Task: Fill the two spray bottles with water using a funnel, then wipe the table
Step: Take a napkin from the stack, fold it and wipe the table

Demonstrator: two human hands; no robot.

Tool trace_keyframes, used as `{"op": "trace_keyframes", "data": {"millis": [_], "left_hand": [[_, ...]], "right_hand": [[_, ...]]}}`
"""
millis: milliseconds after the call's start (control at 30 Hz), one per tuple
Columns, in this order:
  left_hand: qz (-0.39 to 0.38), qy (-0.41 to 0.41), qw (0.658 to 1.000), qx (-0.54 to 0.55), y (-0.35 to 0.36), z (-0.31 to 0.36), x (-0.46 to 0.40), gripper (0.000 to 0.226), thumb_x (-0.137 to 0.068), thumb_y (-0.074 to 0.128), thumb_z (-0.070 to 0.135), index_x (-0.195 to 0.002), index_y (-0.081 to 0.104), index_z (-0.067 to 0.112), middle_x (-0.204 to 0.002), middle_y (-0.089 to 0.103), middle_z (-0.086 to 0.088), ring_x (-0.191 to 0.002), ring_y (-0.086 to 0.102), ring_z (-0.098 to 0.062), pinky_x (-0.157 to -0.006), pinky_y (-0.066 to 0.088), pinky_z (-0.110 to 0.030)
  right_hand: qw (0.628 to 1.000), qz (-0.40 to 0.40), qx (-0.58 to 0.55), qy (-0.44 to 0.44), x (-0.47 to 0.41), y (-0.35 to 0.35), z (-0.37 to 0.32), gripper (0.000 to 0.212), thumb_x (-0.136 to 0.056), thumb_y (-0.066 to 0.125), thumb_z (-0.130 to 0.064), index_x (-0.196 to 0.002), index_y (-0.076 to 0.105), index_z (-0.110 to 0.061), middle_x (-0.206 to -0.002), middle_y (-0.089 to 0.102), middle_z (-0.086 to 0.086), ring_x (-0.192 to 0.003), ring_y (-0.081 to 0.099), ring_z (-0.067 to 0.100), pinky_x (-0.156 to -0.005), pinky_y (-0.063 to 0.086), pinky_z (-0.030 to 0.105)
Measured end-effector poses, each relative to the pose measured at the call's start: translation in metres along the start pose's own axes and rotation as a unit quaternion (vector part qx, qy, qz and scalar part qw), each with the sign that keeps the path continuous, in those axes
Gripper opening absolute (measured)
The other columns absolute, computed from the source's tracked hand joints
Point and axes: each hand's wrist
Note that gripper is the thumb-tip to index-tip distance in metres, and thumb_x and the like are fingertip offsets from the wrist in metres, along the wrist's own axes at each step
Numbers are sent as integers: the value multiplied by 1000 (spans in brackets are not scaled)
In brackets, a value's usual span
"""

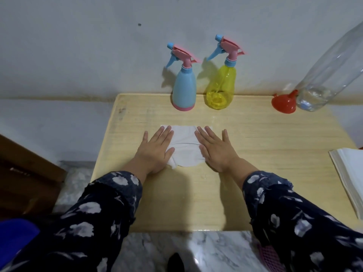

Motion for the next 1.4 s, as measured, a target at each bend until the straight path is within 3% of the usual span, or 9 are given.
{"op": "trace_keyframes", "data": {"millis": [200, 400, 533, 633, 833, 900, 1000, 1133, 1400], "left_hand": [[-22, -7, 1000, -11, 5, 17, 40, 57, -104, 12, 40, -155, -6, 20, -161, -16, 8, -148, -15, -9, -120, -6, -49], [-17, -10, 999, -37, 17, 39, 83, 89, -74, -23, 50, -155, -5, 17, -162, -15, 4, -149, -13, -12, -120, -2, -50], [-25, -13, 999, -33, 21, 49, 104, 87, -76, -21, 51, -155, -6, 18, -161, -17, 6, -148, -15, -10, -120, -2, -52], [-37, -27, 999, -26, 21, 59, 116, 65, -96, -3, 49, -154, -8, 20, -161, -19, 8, -148, -17, -9, -120, -5, -51], [47, -65, 996, -33, 16, 65, 120, 87, -78, -3, 62, -151, 25, 24, -160, 17, 6, -143, 19, -17, -111, 18, -40], [57, -36, 998, 12, 14, 66, 113, 87, -79, 6, 67, -152, 22, 24, -162, 11, 7, -148, 8, -15, -118, 9, -41], [5, 16, 999, 39, 16, 66, 104, 87, -81, 10, 72, -156, 2, 27, -163, -8, 11, -149, -11, -8, -121, -7, -42], [-29, 21, 999, 11, 24, 59, 106, 73, -97, 23, 61, -155, -5, 28, -161, -16, 10, -148, -15, -8, -121, -6, -42], [1, 28, 1000, -8, 31, 66, 132, 83, -81, -11, 56, -156, 2, 23, -163, -9, 8, -150, -8, -11, -121, -3, -41]], "right_hand": [[999, -4, -24, -37, 45, 7, -9, 76, -86, -8, -56, -155, 1, -24, -162, -4, -10, -149, -8, 11, -118, -8, 52], [997, -7, 3, -72, 80, 10, -10, 75, -86, -12, -47, -154, 5, -21, -162, 0, -7, -150, -3, 15, -118, -3, 52], [997, -8, 0, -81, 99, 11, -12, 76, -85, -13, -46, -154, 9, -22, -162, 5, -9, -150, 2, 16, -118, -1, 53], [996, -6, -8, -90, 109, 10, -15, 78, -84, -13, -46, -154, 14, -21, -161, 9, -8, -150, 5, 17, -118, 1, 51], [995, 39, -59, -63, 118, 3, -21, 66, -92, 9, -48, -151, 25, -24, -160, 21, -2, -148, 15, 19, -119, 1, 48], [994, 37, -74, -76, 112, -2, -24, 63, -93, 18, -49, -152, 23, -26, -161, 16, -5, -149, 8, 17, -119, -4, 49], [992, -10, -39, -120, 103, 0, -25, 77, -85, 4, -60, -154, 13, -26, -162, 4, -9, -150, -3, 13, -118, -9, 50], [992, -33, -17, -118, 98, 10, -14, 79, -82, -4, -61, -154, 7, -29, -162, -1, -10, -149, -5, 11, -118, -8, 52], [998, -19, -15, -59, 117, 8, -13, 49, -104, 15, -41, -152, 16, -36, -162, 7, -10, -150, 1, 12, -118, -6, 49]]}}
Point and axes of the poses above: each hand's wrist, its own x-axis away from the middle knuckle, its own y-axis out of the palm, z = x × y
